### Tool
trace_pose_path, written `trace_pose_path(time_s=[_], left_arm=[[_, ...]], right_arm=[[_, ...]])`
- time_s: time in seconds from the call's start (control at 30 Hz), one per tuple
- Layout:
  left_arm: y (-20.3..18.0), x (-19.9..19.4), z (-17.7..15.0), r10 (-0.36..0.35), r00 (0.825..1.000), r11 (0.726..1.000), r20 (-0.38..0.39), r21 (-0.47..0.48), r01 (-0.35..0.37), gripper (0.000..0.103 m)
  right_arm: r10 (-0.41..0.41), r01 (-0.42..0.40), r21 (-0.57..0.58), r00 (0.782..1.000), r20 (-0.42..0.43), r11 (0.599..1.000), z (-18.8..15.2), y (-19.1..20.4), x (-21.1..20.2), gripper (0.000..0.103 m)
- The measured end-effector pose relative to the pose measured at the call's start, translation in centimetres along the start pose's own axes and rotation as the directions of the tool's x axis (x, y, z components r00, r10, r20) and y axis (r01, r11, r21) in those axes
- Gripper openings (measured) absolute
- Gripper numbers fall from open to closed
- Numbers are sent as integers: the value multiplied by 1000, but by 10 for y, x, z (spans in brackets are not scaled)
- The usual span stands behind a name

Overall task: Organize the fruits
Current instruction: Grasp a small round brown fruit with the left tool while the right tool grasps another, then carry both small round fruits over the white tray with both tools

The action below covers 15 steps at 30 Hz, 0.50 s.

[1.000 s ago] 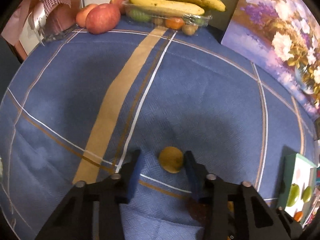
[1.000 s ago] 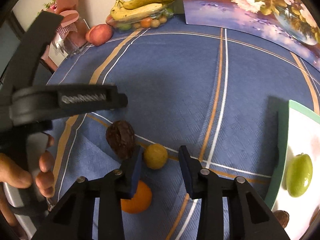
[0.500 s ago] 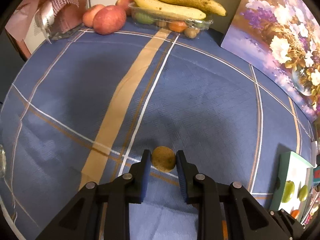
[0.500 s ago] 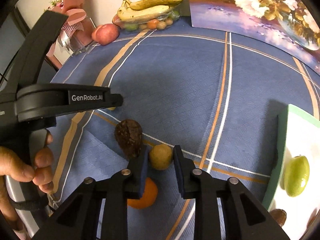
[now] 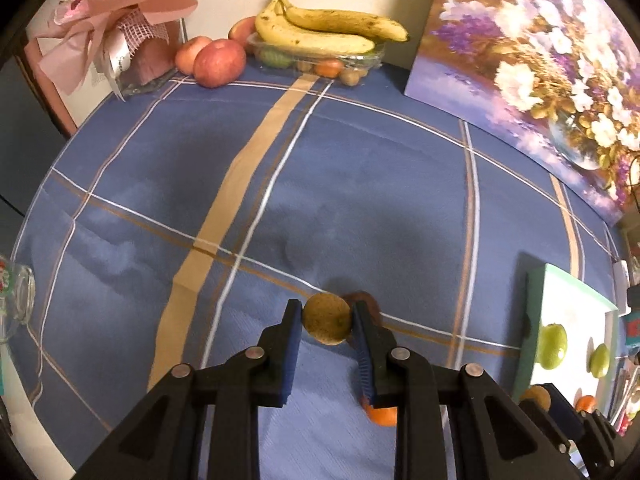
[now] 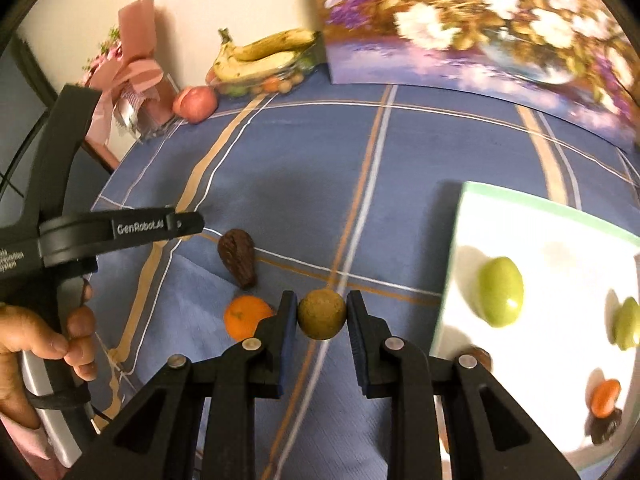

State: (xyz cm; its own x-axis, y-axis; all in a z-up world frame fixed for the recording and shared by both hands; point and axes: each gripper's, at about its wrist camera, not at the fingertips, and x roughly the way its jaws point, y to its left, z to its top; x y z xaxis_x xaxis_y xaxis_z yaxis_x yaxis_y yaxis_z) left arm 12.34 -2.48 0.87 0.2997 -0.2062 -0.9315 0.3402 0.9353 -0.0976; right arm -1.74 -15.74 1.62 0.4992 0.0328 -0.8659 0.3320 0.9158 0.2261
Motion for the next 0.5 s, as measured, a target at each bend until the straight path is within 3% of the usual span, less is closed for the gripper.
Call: trace_pose_path(time_s=[0.23,0.37,0.5], left_arm=[[-8,-14,-15,38,999,999,18,-30,-37,27],[-14,-21,-20,23,999,999,29,-31,-22,27],[-26,-26,-27,41,998,999,38,-3,-41,27]], right_arm=[[-20,18,46,999,26,999,-14,-20,-28,26],[-14,11,73,999,38,997,-20,-30,-40,26],[-34,30,74,998,51,997,-21,-39,-50,26]])
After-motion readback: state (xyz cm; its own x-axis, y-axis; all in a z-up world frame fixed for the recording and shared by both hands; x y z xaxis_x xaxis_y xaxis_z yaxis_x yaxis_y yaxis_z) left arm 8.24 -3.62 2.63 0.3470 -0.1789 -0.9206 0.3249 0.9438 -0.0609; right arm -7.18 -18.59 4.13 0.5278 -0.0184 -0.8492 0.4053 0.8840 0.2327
